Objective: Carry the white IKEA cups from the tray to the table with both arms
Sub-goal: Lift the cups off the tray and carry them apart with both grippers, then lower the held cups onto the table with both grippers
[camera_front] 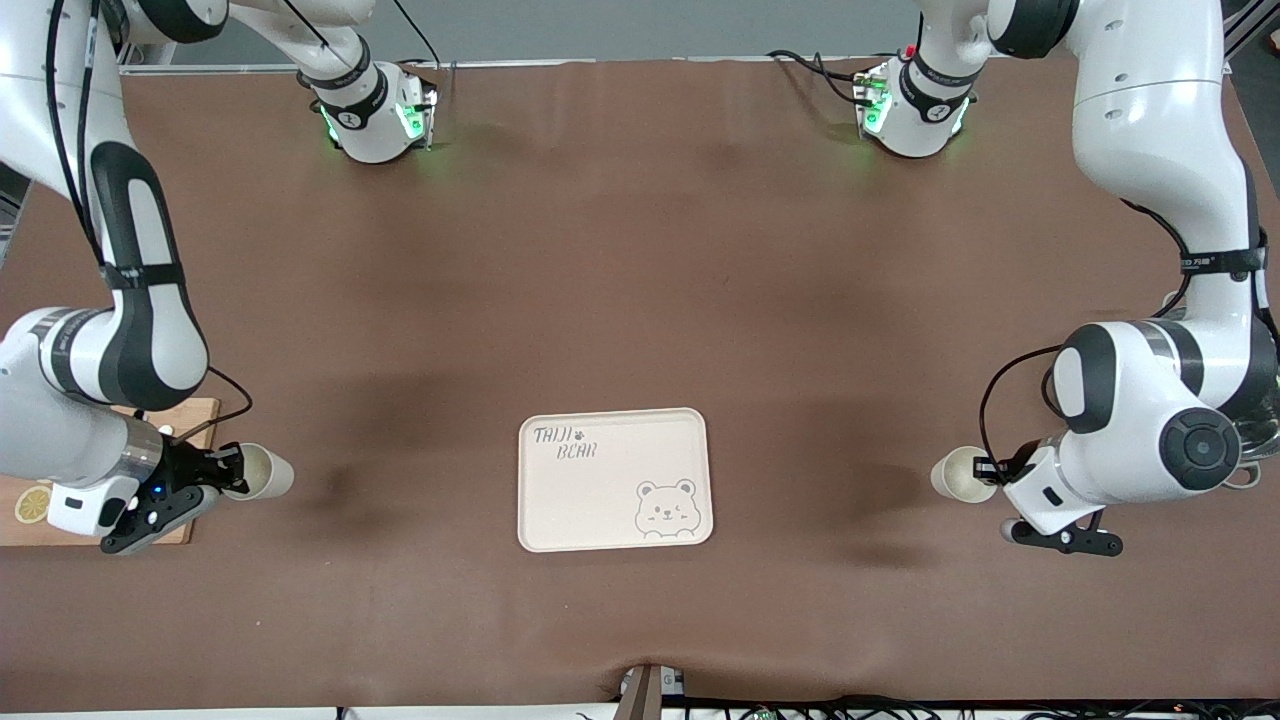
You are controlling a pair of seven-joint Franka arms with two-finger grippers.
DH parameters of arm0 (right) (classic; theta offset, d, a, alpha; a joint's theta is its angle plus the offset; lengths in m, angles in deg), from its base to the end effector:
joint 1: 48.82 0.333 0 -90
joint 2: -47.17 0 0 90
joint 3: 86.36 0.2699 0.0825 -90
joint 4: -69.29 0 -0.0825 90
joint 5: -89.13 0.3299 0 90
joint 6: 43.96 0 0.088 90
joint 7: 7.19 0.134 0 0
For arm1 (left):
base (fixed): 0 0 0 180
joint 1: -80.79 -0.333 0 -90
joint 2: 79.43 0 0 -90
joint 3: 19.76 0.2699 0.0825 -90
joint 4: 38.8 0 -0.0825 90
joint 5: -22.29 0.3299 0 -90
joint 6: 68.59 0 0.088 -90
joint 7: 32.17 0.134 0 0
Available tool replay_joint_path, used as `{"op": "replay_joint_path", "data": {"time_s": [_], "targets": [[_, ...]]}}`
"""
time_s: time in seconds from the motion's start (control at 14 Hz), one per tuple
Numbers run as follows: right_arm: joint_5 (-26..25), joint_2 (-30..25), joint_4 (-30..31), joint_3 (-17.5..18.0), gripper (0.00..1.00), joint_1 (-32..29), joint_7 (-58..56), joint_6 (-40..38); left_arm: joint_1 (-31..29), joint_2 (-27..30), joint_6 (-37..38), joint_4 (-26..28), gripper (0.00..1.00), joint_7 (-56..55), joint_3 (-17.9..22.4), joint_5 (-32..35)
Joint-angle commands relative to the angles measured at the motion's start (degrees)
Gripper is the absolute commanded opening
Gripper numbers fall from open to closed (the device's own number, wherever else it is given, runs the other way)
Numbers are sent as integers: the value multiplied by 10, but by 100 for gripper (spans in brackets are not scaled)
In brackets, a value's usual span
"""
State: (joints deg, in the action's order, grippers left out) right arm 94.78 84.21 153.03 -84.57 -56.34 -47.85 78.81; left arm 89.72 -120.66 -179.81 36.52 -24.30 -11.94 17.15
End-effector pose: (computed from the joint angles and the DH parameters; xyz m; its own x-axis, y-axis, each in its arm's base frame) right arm 0.6440 -0.0611 0.2705 0.8498 0.5191 0.0914 0.5249 -0.8492 -0.0577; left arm 0.6465 -0.0369 0.2692 0.9850 -0.1492 -0.0868 -0.1495 -0.9888 0.0026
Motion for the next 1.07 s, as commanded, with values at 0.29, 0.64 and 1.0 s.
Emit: {"op": "replay_joint_path", "data": {"time_s": [0.29, 0.64, 1.0], "targets": [[10, 42, -2, 14, 0, -21, -31, 48, -6, -23, -22, 2, 0, 4, -3, 13], [13, 69, -2, 16, 0, -19, -31, 74, -17, -36, -37, 6, 0, 5, -3, 9], [22, 86, -2, 16, 0, -16, -32, 92, -17, -40, -38, 6, 14, 4, -4, 8]]}}
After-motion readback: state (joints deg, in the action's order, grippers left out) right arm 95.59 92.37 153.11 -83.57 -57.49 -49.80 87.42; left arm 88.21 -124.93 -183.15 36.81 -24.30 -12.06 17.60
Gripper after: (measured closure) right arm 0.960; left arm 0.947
